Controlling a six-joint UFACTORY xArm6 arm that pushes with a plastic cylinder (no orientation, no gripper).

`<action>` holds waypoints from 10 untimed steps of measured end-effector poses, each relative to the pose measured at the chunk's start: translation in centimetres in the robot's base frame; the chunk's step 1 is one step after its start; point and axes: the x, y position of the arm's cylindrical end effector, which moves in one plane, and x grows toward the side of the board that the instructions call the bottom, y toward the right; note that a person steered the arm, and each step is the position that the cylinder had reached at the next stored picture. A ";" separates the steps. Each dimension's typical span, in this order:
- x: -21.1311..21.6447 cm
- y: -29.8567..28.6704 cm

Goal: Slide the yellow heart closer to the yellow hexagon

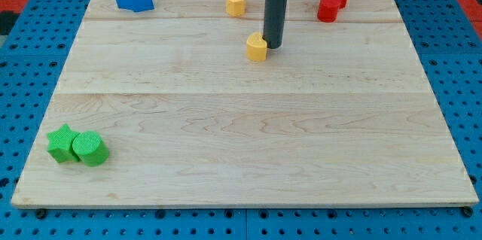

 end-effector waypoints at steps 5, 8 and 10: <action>6.9 2.6; 4.4 -2.0; 2.2 -2.9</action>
